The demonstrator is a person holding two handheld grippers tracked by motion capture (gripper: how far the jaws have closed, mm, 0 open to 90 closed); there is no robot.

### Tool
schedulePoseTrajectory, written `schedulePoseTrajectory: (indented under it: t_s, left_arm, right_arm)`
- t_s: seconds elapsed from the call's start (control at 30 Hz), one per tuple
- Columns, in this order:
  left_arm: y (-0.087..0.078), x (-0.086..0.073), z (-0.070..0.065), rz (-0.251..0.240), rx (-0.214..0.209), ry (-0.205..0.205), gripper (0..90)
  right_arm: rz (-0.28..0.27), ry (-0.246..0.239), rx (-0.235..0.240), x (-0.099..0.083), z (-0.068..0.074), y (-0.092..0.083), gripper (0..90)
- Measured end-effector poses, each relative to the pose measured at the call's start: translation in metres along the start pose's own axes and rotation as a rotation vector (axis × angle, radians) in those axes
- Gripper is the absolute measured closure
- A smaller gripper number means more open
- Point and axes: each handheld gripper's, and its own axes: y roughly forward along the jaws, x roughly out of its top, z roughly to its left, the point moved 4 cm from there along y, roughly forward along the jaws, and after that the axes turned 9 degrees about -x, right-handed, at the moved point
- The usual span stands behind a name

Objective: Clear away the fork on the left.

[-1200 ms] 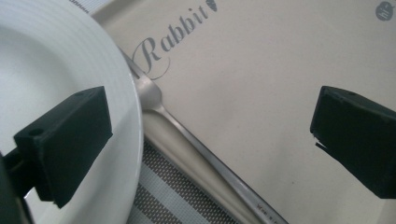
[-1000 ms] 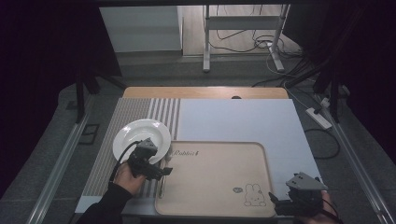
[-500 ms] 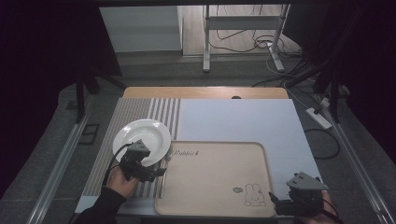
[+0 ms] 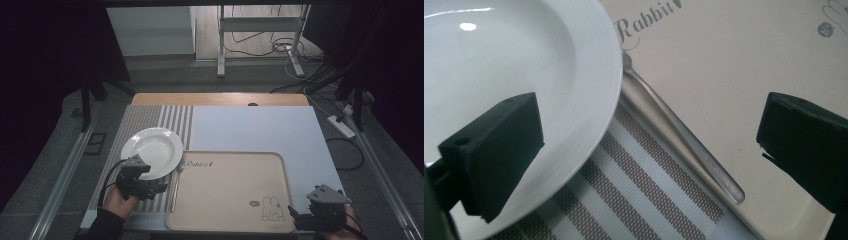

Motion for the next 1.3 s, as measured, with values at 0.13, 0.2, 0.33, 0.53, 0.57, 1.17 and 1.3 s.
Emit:
schedulePoseTrajectory:
  t_s: [0.13,0.2,0.33,0.53,0.57,1.17,1.3]
  left_arm:
    - [-0.006,-0.006,0.001,-0.010,0.001,-0.018,0.0]
    - [-0.008,-0.009,0.002,-0.014,0.002,-0.028,0.0]
    - [-0.012,-0.014,0.003,-0.015,0.006,-0.038,0.0]
    - [-0.017,-0.021,0.005,-0.011,0.013,-0.050,0.0]
    - [-0.018,-0.022,0.005,-0.013,0.012,-0.056,0.0]
    - [-0.041,-0.039,0.005,-0.076,0.051,-0.078,0.0]
    - [-0.045,-0.042,0.005,-0.084,0.064,-0.079,0.0]
  right_arm:
    - [0.000,0.002,-0.002,0.000,0.000,0.000,0.0]
    - [0.000,0.003,-0.002,0.000,0.000,0.000,0.0]
    - [-0.001,0.004,-0.004,0.000,0.000,0.000,0.0]
    - [-0.001,0.004,-0.005,0.000,0.000,0.000,0.0]
    - [-0.001,0.005,-0.005,0.000,0.000,0.000,0.0]
    - [0.000,0.009,-0.009,0.000,-0.001,0.000,0.0]
    - [0.001,0.009,-0.009,0.000,0.000,0.000,0.0]
